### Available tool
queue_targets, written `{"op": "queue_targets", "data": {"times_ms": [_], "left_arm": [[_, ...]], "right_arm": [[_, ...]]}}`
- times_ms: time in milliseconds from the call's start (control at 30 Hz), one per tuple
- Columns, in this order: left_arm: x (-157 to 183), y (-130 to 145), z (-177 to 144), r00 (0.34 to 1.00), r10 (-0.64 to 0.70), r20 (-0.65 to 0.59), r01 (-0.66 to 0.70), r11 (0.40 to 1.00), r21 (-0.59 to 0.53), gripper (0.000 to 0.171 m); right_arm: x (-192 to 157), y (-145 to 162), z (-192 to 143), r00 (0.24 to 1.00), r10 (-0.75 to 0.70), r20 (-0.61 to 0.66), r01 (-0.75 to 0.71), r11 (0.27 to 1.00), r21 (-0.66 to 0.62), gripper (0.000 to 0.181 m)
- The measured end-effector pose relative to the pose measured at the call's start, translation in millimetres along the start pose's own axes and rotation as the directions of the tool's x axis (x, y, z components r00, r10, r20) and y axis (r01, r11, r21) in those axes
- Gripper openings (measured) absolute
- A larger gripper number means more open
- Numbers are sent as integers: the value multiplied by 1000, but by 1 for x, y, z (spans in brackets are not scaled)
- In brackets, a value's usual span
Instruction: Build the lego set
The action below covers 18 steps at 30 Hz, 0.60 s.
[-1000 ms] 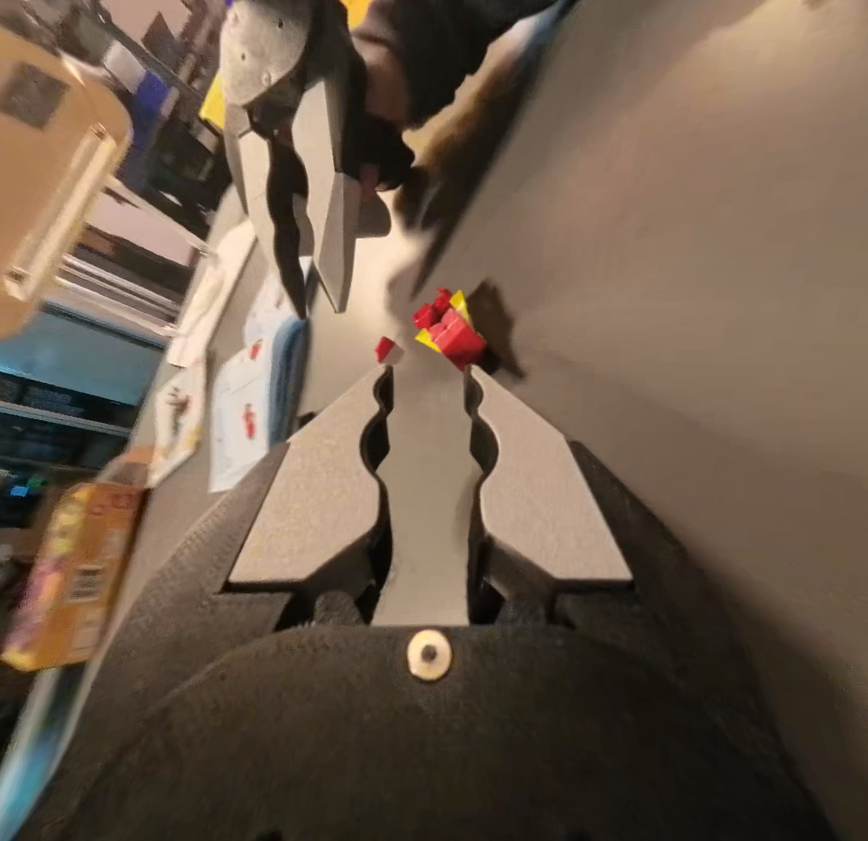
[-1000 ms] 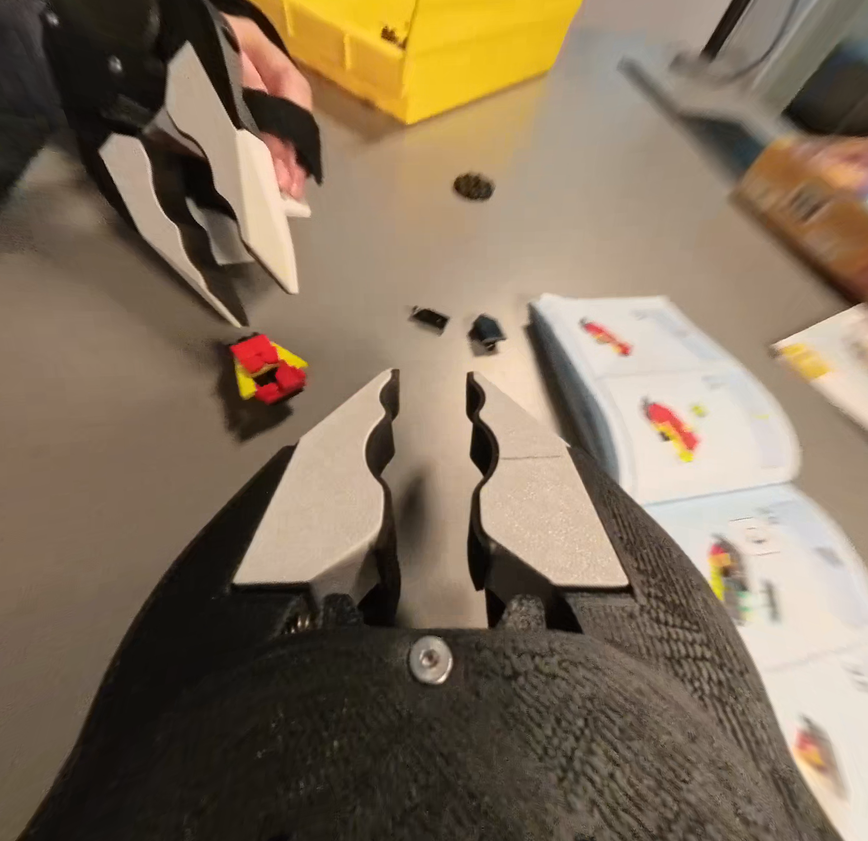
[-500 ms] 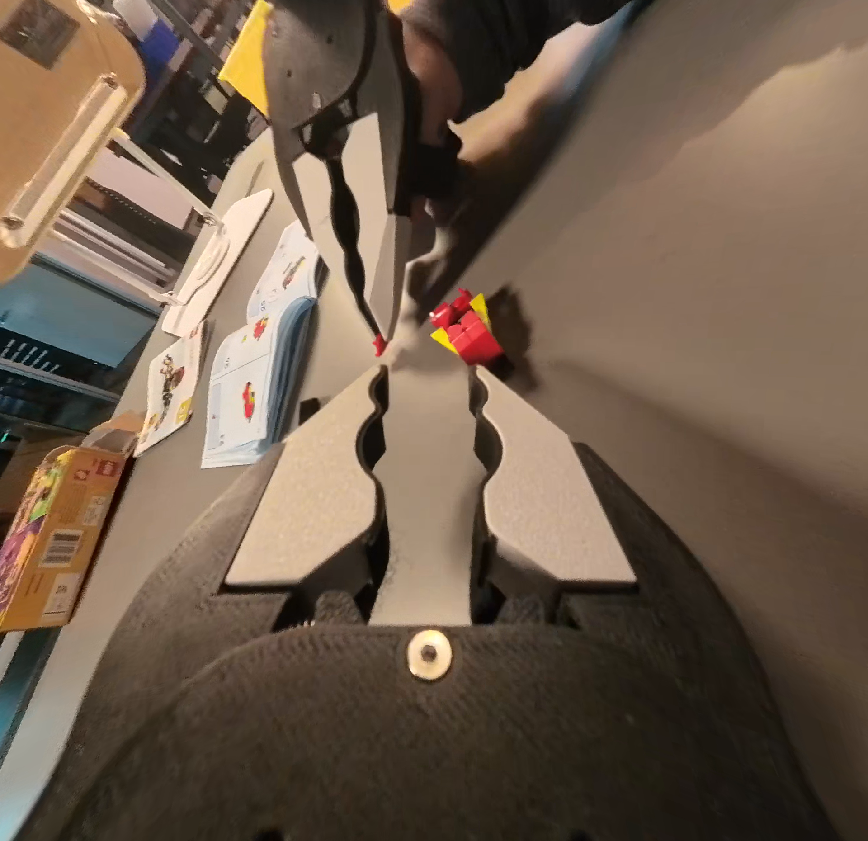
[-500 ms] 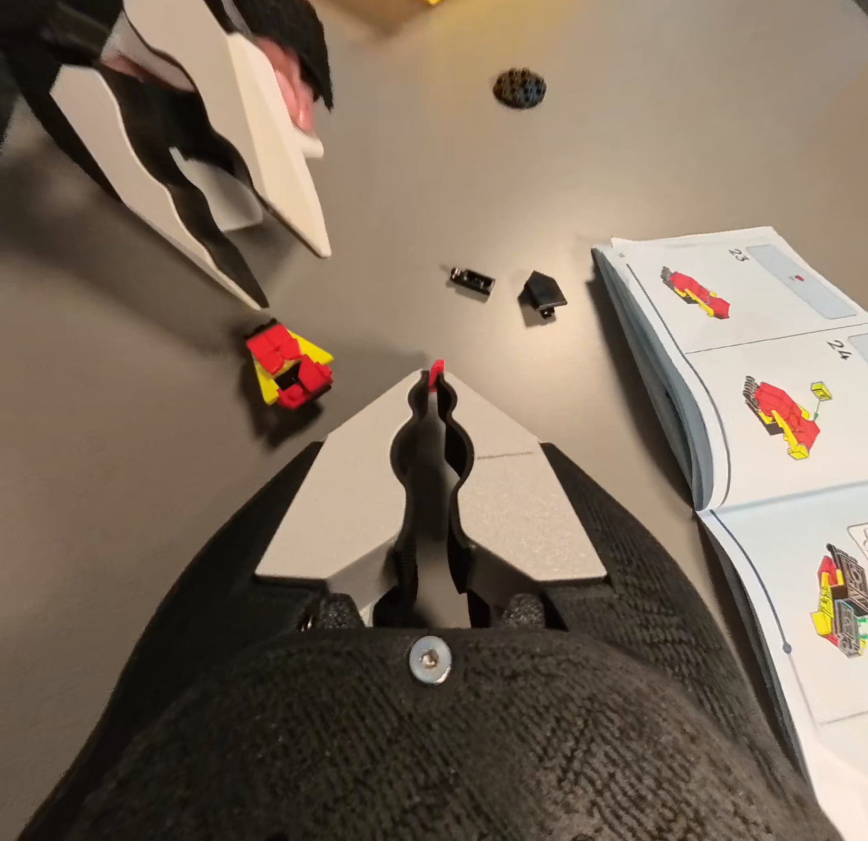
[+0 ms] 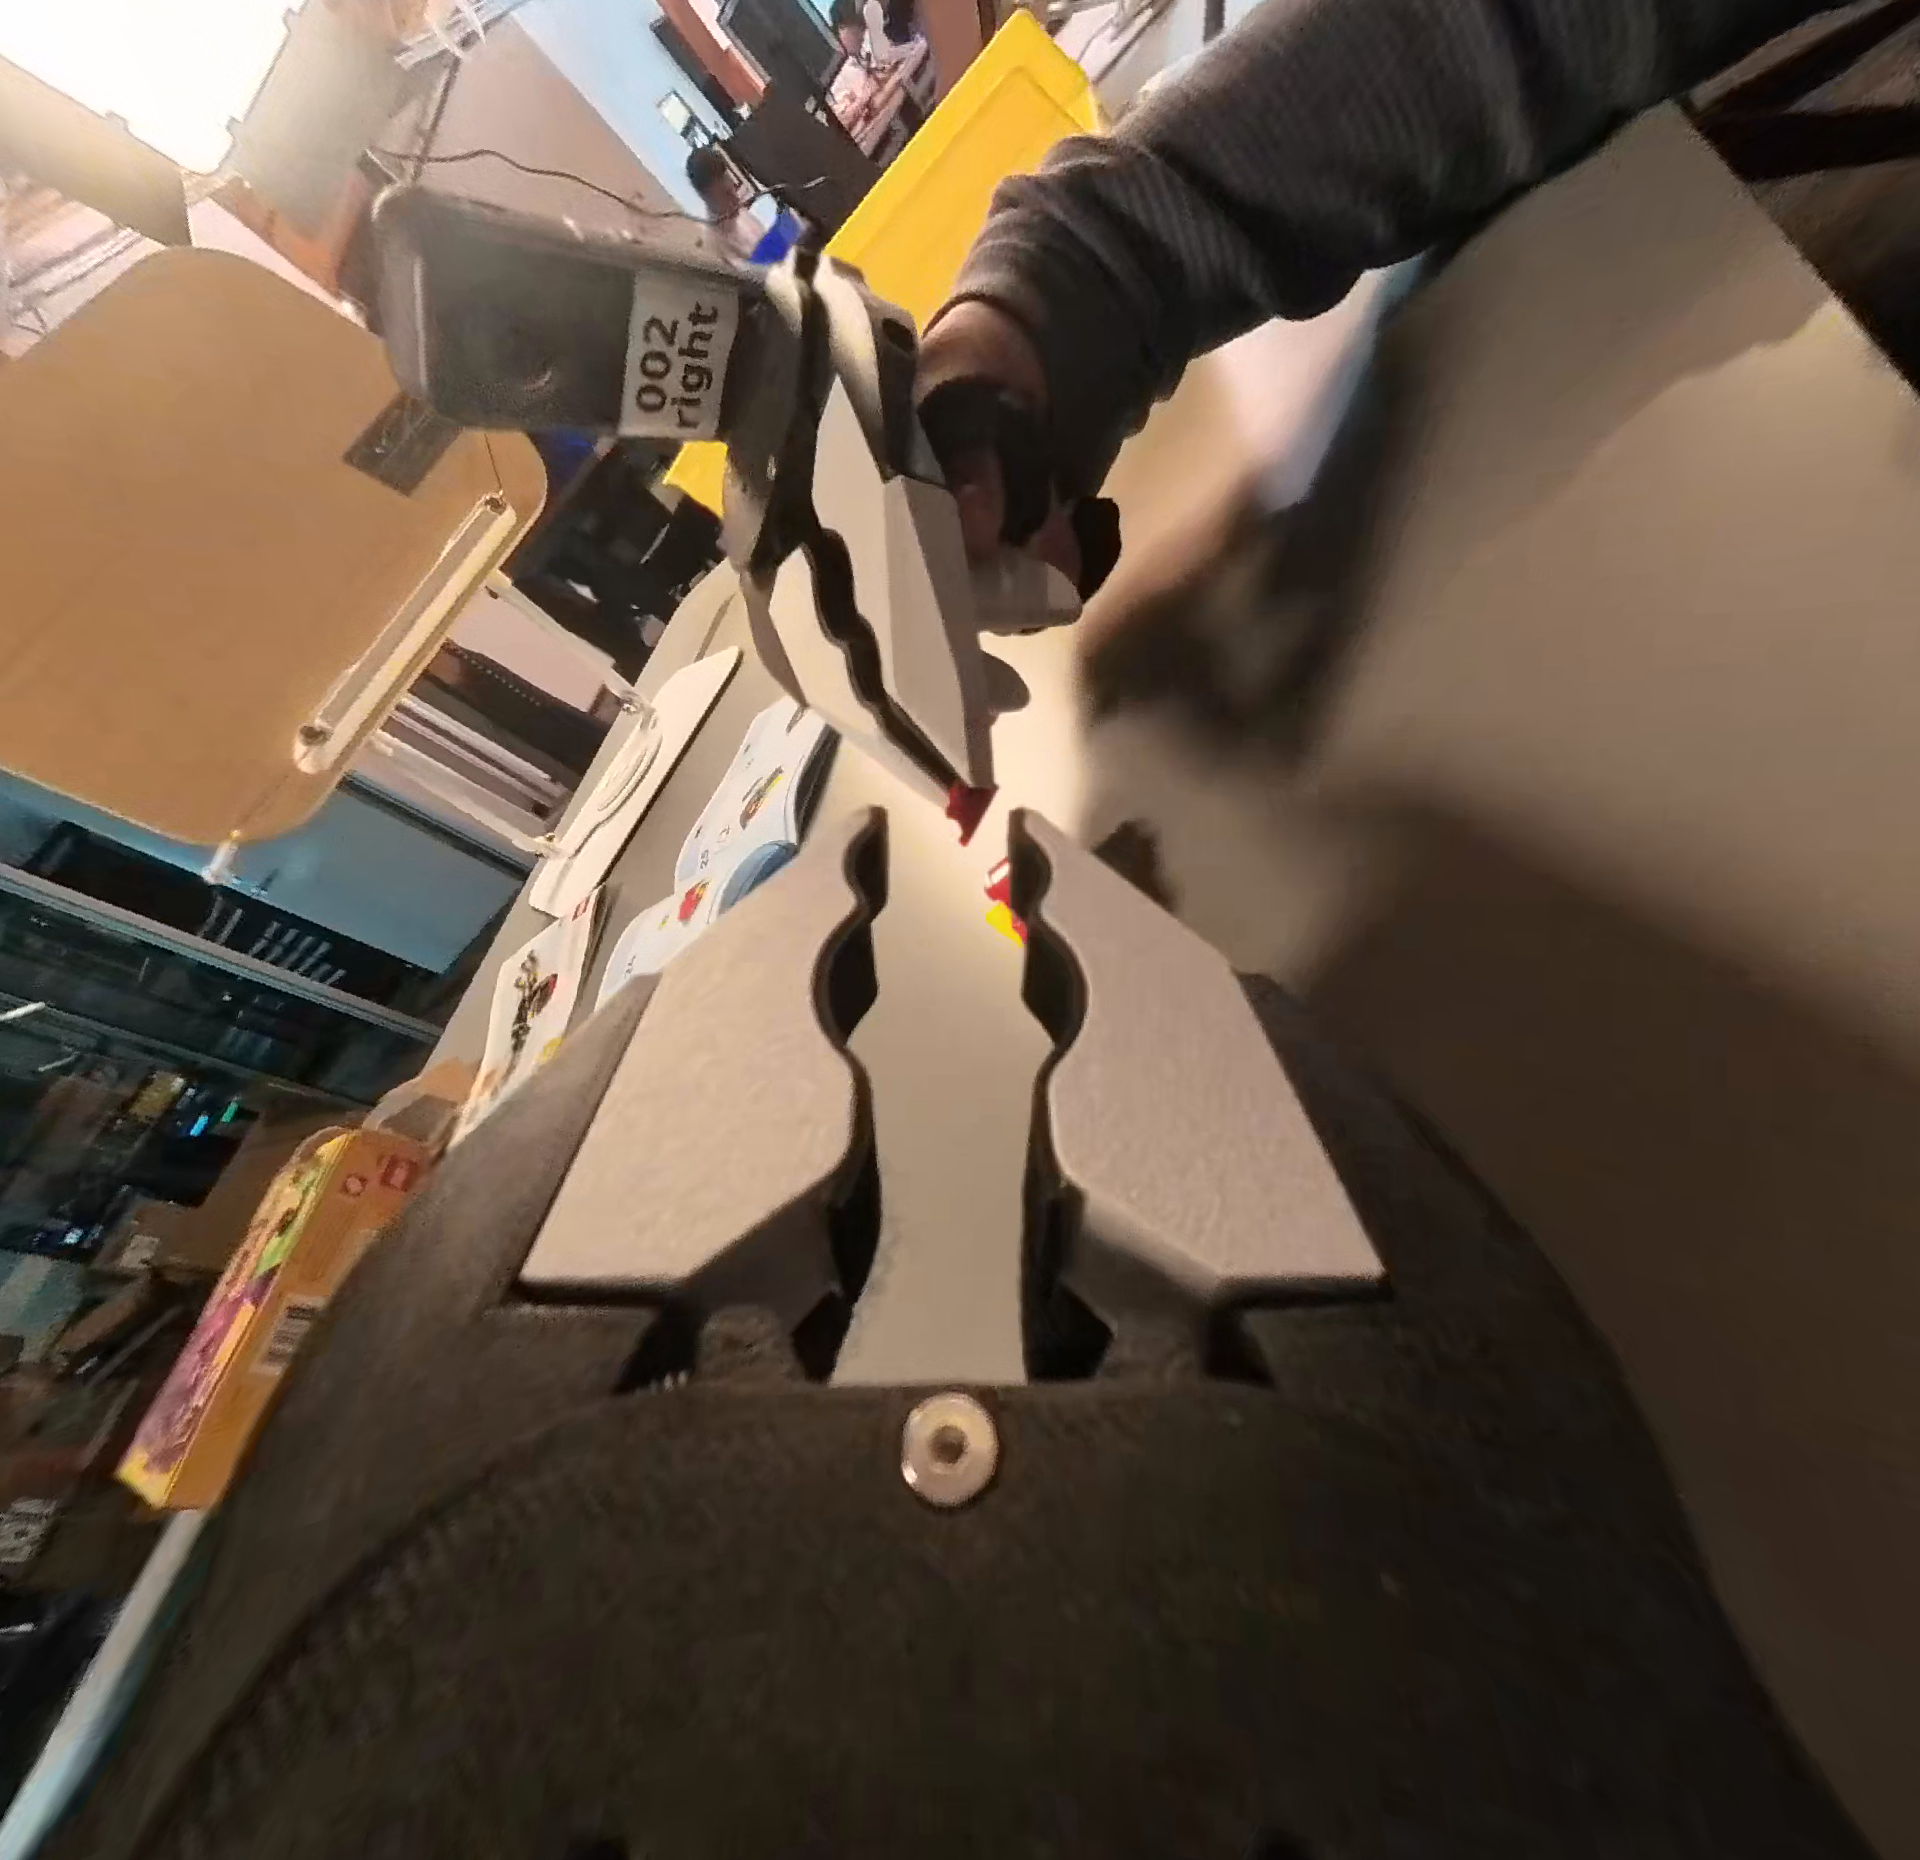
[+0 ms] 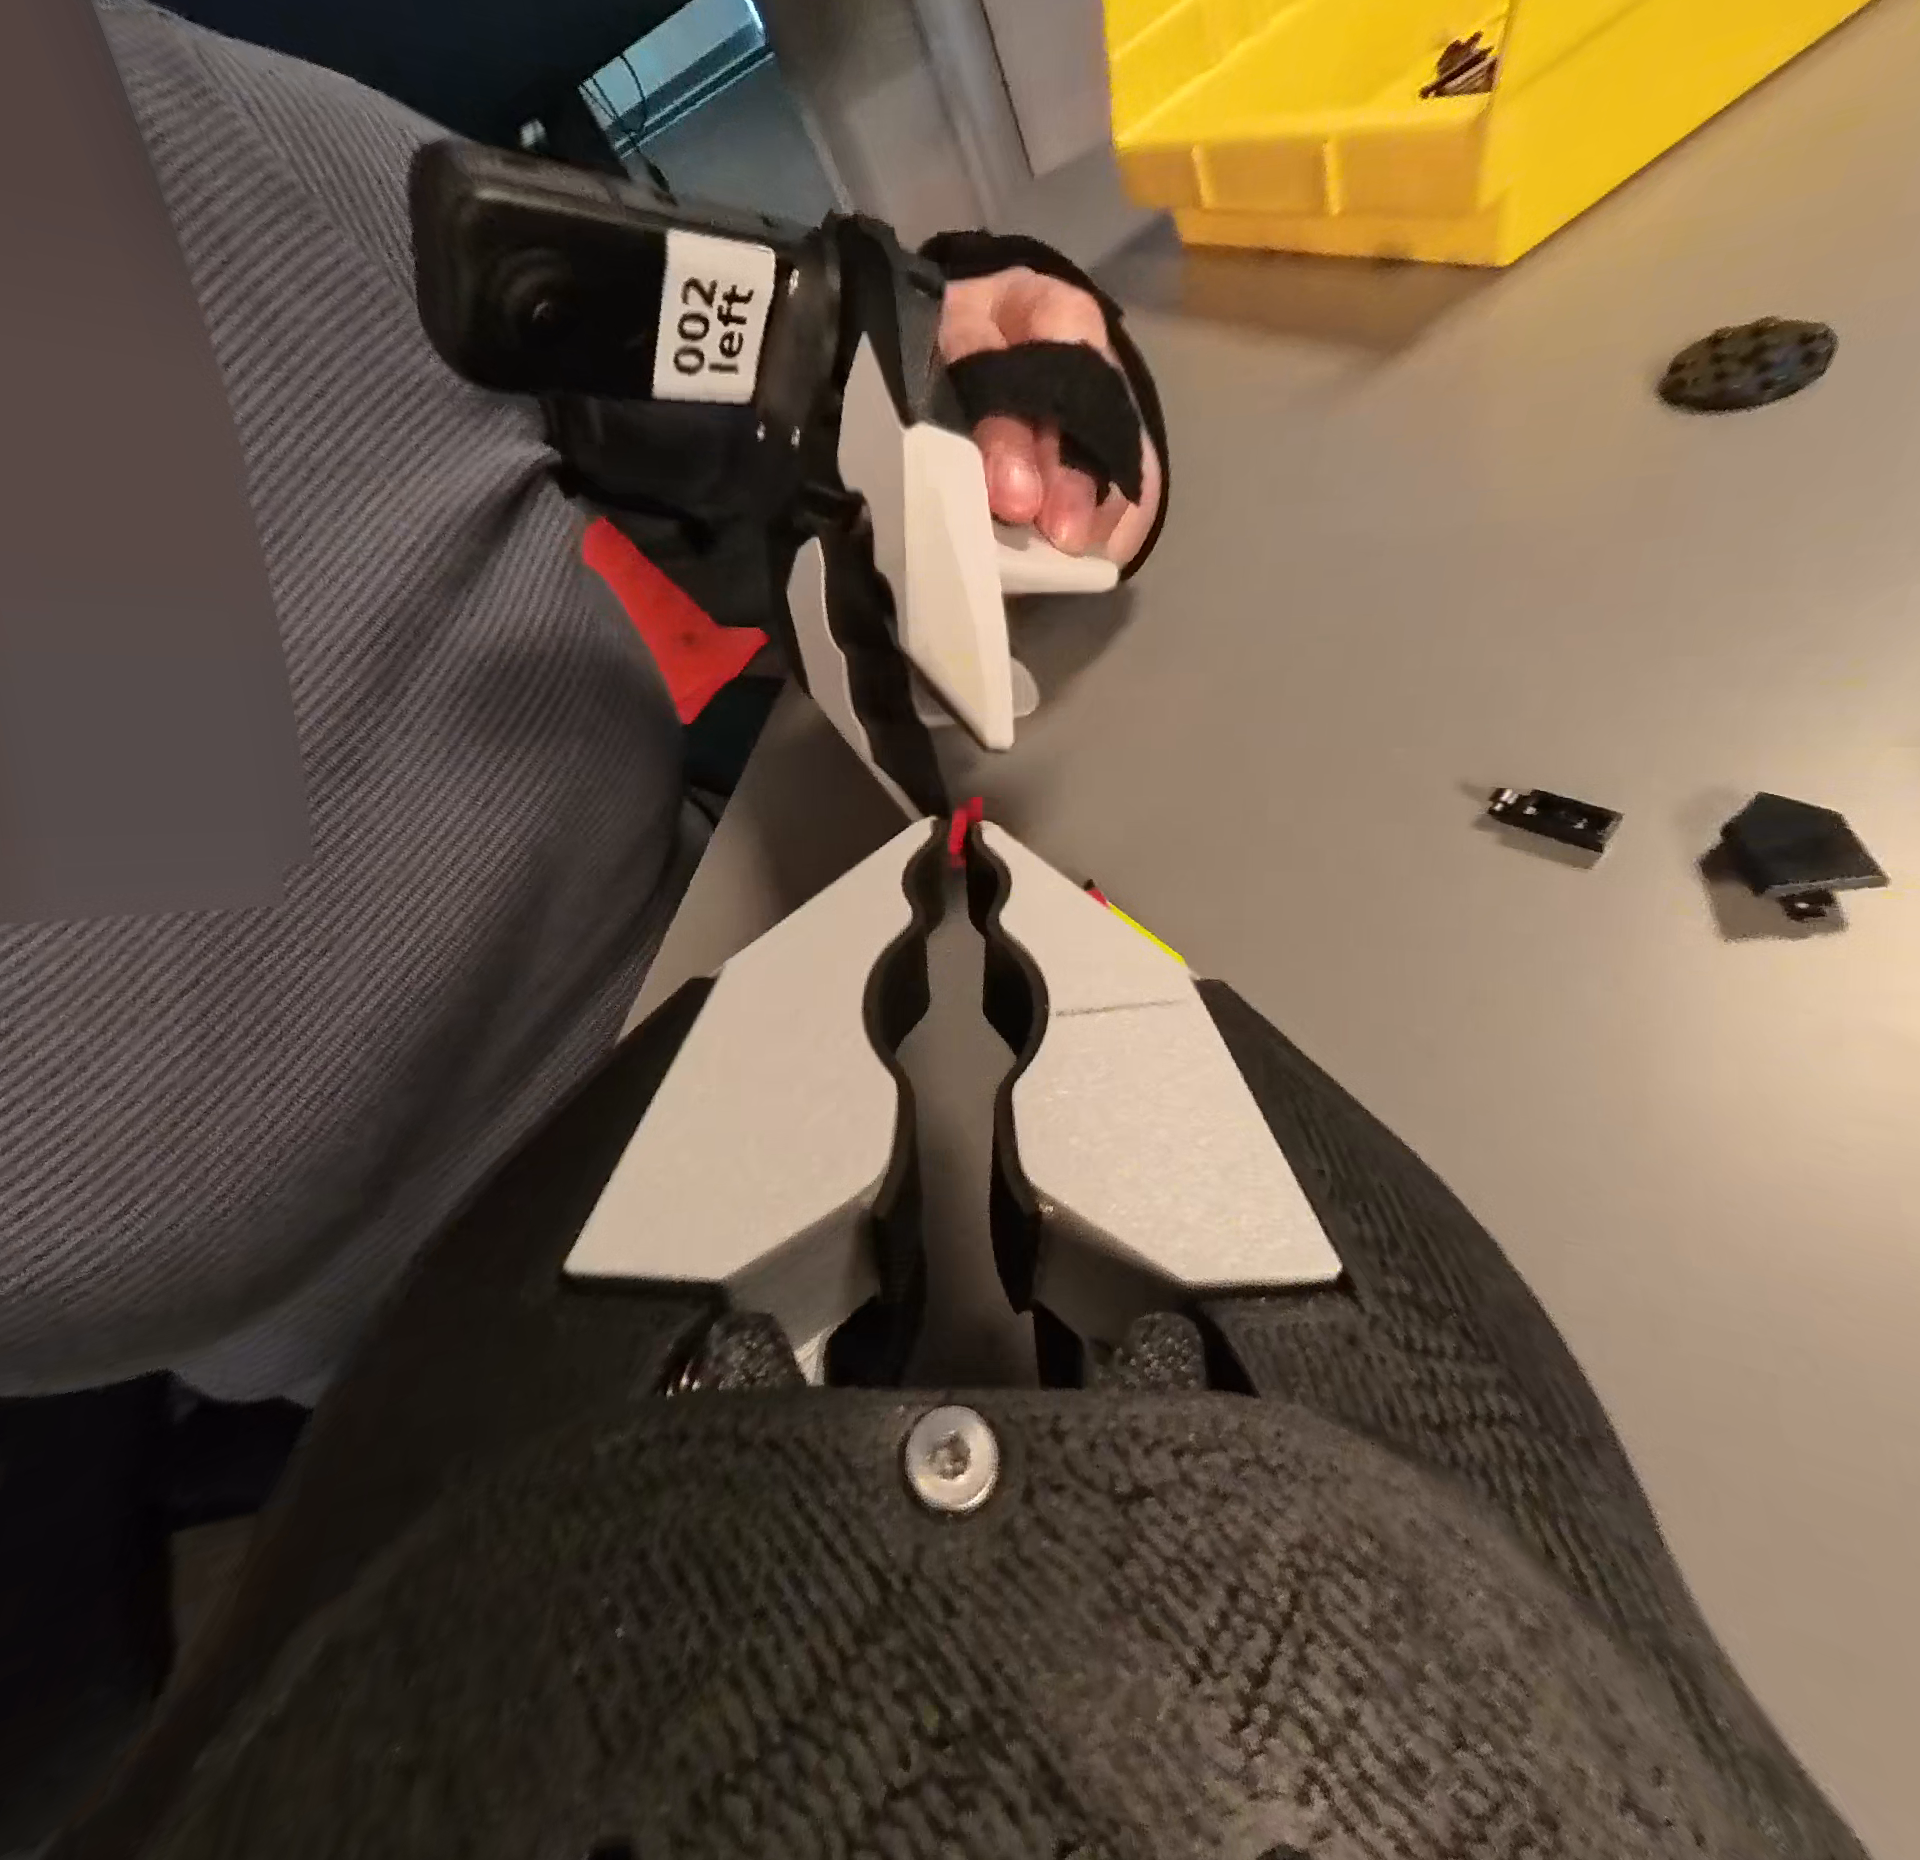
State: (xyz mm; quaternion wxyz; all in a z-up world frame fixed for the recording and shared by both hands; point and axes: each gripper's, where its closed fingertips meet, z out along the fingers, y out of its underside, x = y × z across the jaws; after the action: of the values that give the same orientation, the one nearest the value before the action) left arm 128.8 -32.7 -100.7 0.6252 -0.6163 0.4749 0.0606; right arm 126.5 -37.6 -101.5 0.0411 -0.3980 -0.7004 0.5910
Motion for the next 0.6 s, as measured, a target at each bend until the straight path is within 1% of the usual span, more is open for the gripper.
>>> {"op": "queue_targets", "data": {"times_ms": [100,233,400,467,500,533,567,600], "left_arm": [[2,0,0,997,72,13,-72,997,-7,13],[6,-1,1,987,161,27,-161,987,-18,10],[6,1,2,981,193,31,-192,981,-32,7],[4,2,1,983,183,33,-182,982,-42,6],[2,3,2,986,163,37,-161,985,-55,6],[-1,6,3,991,125,42,-121,990,-75,6],[-6,9,3,996,69,50,-64,994,-92,5],[-8,12,4,999,-1,43,5,995,-103,6]], "right_arm": [[-4,-2,2,999,19,33,-20,1000,19,1],[-5,-2,3,998,32,53,-34,999,21,1],[-5,-1,5,998,40,55,-41,999,17,1],[-3,-2,4,998,41,46,-43,999,30,1],[0,-4,4,999,28,22,-29,999,43,1],[5,-7,2,1000,-3,-20,4,998,56,5],[10,-10,0,995,-55,-79,61,996,65,16],[16,-11,-2,979,-140,-150,149,988,51,24]]}}
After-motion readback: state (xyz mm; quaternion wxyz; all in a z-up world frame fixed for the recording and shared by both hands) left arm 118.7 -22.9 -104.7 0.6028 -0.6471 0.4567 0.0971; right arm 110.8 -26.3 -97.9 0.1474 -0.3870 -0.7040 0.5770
